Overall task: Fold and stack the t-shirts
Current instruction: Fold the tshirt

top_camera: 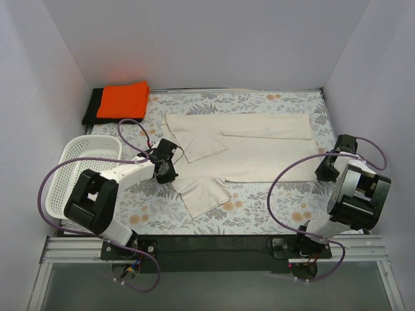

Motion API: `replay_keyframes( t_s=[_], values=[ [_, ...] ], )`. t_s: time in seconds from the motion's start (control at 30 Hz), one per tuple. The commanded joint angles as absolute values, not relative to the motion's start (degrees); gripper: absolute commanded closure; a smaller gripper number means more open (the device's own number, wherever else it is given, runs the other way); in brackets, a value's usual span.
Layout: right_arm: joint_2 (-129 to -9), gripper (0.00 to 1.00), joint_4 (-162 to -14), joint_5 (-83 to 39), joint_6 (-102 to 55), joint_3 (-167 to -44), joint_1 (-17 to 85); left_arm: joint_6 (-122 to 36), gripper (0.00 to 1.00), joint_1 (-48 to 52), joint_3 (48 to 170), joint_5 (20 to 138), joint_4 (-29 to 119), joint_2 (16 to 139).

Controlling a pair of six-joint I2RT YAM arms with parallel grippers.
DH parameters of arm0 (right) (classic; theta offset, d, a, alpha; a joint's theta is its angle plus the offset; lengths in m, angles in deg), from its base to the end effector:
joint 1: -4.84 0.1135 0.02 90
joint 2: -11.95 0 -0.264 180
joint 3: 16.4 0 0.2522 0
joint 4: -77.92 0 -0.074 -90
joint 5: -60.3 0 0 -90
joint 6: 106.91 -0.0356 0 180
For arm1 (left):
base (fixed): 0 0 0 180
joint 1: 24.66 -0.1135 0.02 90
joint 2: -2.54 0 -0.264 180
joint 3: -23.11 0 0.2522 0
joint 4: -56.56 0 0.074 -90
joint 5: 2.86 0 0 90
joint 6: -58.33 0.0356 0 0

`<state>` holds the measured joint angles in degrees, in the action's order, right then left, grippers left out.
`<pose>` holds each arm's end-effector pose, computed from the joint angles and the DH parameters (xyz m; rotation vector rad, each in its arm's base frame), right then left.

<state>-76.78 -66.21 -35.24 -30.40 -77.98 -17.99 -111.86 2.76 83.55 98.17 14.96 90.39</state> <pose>0.2643 -0.1150 0.1648 0.8630 2.5315 -0.1812 0.2455 -0.1197 0.1595 -1.2711 2.4511 -0.2553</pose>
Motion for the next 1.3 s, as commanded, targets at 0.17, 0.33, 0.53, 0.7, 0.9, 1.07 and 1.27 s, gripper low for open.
replay_keyframes(
  t_s=[0.17,0.33,0.53,0.7,0.9,1.07,1.27],
  values=[
    [-71.3,0.99,-60.3,-32.78,-34.22,-72.44,-18.37,-111.22,1.0,1.44,84.15,100.85,6.33,86.13],
    [-65.32,0.99,-55.37,-34.17,-34.22,-73.4,-18.37,-109.55,1.0,1.27,86.0,101.64,3.51,83.84],
    [-62.76,0.99,-53.25,-35.06,-32.47,-78.58,-18.37,-107.18,1.0,-1.45,91.53,98.31,2.19,85.94],
    [-65.3,0.99,-52.2,-33.66,-31.67,-83.59,-18.28,-104.98,1.0,-4.35,97.07,96.11,1.22,88.58],
    [-73.03,0.99,-50.09,-32.6,-29.04,-91.84,-17.23,-102.69,1.0,-8.05,102.69,92.86,0.52,93.5],
    [-78.66,0.99,-49.12,-31.37,-28.68,-97.83,-16.44,-101.55,1.0,-9.19,108.05,92.07,0.26,96.57],
    [-84.2,0.99,-49.29,-30.4,-28.51,-102.93,-14.85,-100.32,1.0,-9.63,112.98,92.15,-0.01,102.2]
  ],
)
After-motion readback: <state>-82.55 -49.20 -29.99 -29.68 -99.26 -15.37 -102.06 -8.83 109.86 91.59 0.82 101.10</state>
